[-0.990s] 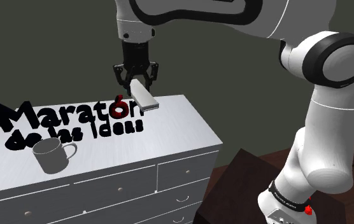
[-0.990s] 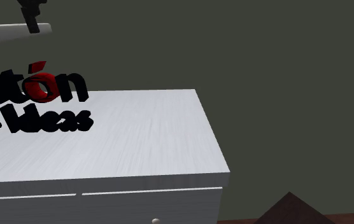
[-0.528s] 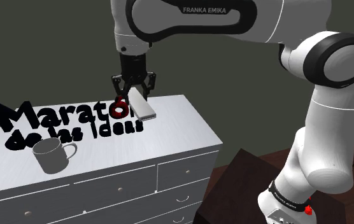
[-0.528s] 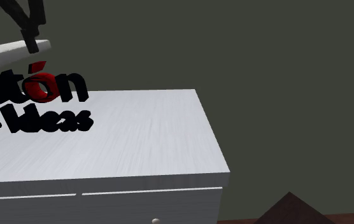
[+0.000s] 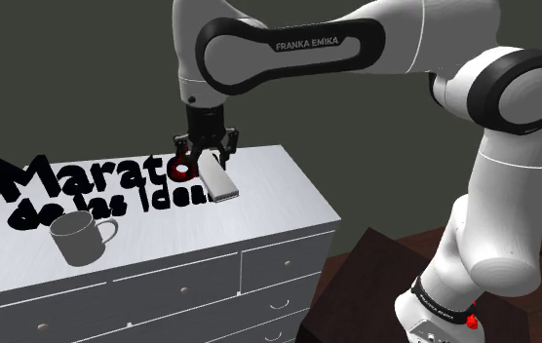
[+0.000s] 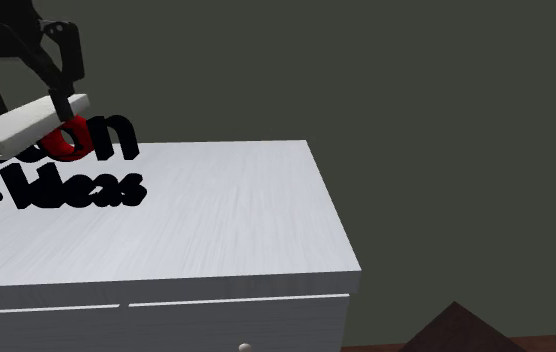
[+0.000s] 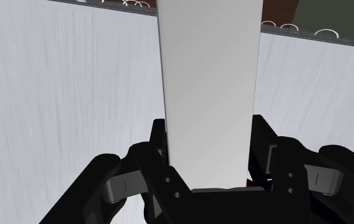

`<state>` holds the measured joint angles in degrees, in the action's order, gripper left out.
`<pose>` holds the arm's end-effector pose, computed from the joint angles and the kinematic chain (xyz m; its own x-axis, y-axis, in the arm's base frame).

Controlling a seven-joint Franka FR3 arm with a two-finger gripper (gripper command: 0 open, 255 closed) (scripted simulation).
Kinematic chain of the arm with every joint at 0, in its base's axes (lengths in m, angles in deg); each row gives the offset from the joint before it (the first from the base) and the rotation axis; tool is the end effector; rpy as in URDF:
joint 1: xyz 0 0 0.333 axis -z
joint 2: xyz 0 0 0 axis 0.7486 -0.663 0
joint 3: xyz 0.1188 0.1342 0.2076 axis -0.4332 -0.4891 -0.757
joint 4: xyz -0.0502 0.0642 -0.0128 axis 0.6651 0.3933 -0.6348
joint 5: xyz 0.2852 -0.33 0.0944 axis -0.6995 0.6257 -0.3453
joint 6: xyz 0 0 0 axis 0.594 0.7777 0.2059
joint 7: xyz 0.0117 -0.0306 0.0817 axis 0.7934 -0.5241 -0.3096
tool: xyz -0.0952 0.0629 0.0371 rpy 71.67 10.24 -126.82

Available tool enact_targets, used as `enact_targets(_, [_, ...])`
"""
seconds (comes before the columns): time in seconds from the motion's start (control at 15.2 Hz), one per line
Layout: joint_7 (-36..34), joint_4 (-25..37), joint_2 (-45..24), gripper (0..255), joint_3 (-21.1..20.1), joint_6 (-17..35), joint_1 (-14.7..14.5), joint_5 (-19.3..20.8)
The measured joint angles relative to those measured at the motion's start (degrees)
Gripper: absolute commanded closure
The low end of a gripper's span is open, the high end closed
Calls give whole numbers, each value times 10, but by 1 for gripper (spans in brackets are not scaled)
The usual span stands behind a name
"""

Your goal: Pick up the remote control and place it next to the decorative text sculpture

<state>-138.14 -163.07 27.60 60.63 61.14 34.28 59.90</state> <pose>0.5950 0.3175 0.4603 0.9423 -0.3346 0.0083 -0.3347 -0.9421 0.0184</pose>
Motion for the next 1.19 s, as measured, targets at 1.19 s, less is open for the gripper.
enact_targets(1.19, [-8, -116, -18, 255, 3, 133, 1, 8])
